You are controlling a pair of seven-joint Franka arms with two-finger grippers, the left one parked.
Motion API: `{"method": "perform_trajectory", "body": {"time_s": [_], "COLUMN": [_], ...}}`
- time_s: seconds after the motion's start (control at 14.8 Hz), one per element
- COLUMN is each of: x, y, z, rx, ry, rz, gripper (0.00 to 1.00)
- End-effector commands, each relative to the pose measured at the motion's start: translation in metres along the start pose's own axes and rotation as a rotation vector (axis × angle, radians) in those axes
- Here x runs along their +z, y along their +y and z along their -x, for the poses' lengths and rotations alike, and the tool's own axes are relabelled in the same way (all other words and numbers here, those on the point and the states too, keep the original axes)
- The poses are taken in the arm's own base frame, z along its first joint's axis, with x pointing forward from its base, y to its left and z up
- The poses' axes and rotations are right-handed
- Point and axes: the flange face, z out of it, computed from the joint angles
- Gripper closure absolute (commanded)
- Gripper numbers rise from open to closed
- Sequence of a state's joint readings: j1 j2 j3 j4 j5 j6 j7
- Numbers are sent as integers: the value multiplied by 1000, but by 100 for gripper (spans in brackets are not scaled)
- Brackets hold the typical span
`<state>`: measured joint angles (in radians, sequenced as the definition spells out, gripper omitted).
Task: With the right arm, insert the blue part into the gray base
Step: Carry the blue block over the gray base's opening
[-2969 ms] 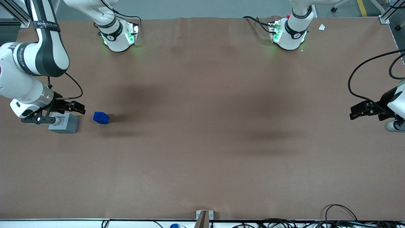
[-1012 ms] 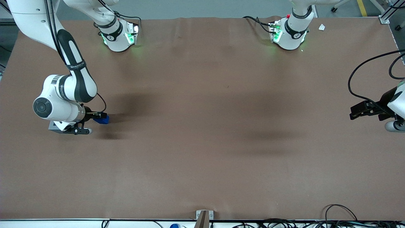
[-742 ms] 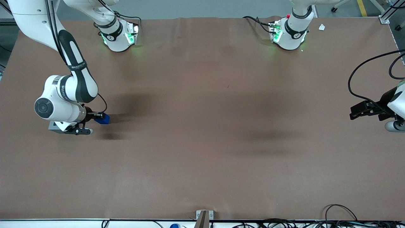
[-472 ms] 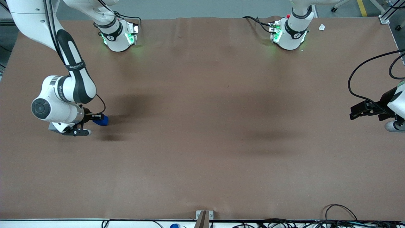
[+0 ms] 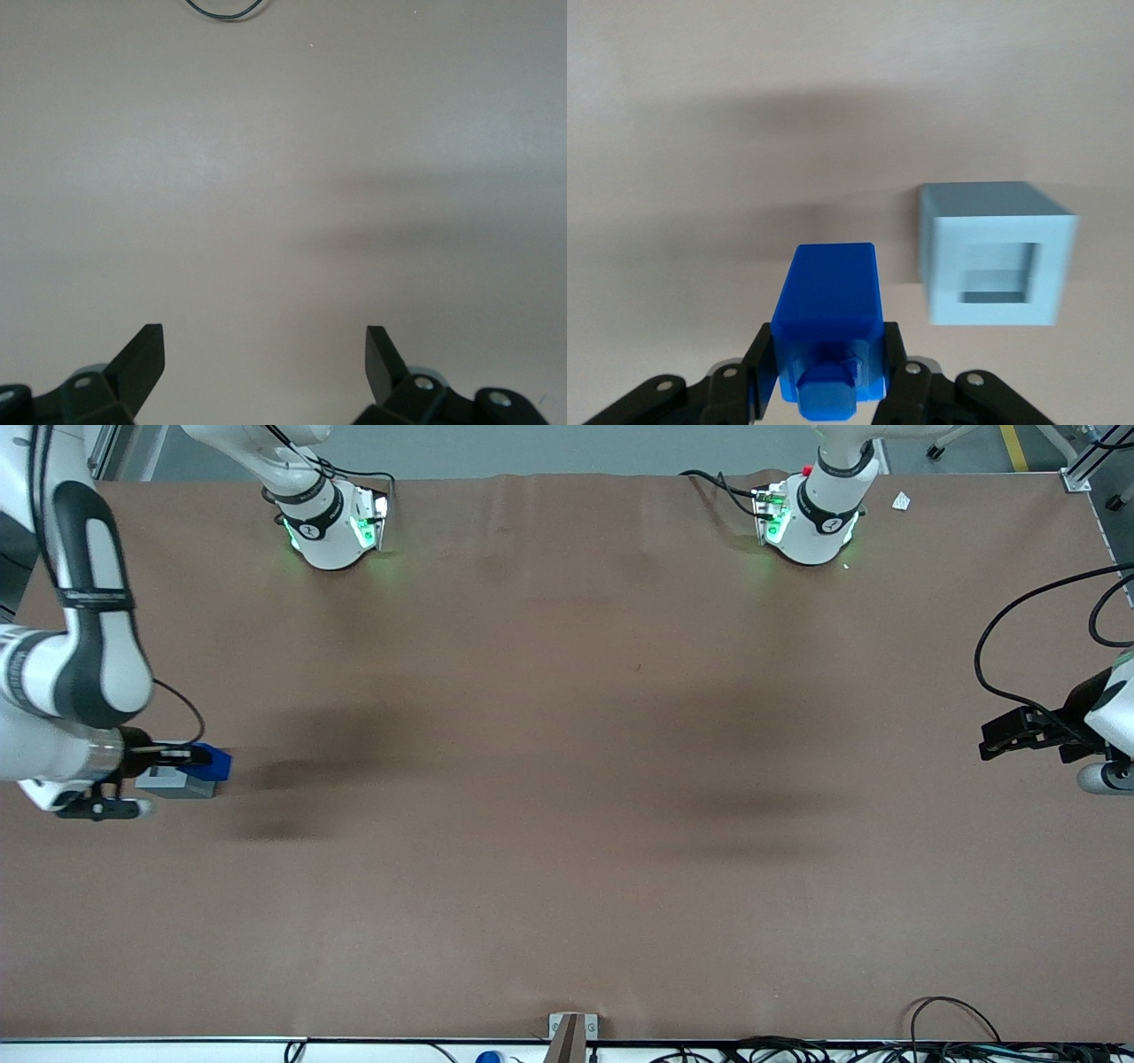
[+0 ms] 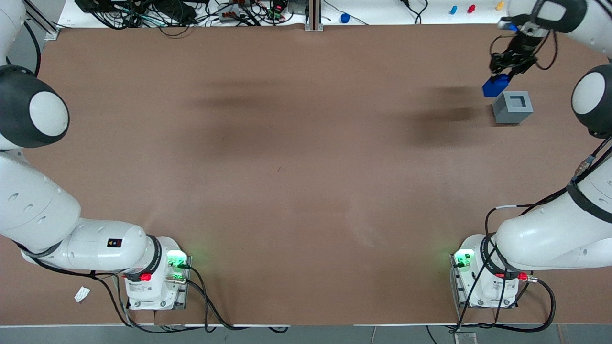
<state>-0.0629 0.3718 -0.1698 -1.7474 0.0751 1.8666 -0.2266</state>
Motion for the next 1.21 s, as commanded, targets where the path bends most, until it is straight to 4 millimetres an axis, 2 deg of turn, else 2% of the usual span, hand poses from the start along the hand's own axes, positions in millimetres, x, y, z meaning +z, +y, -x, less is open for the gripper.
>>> {"method": "perform_trajectory", "body": {"time_s": [0.0,0.2,0.61,1.15], "x": [-9,1,26,33], "y": [34,59,79,90], "z": [3,5,-3,-1], "rx": [-24,-30,-23,-13], "ry": [10,-4,-11,-18], "rz": [22,51,88,83], "gripper": [91,91,91,90]}}
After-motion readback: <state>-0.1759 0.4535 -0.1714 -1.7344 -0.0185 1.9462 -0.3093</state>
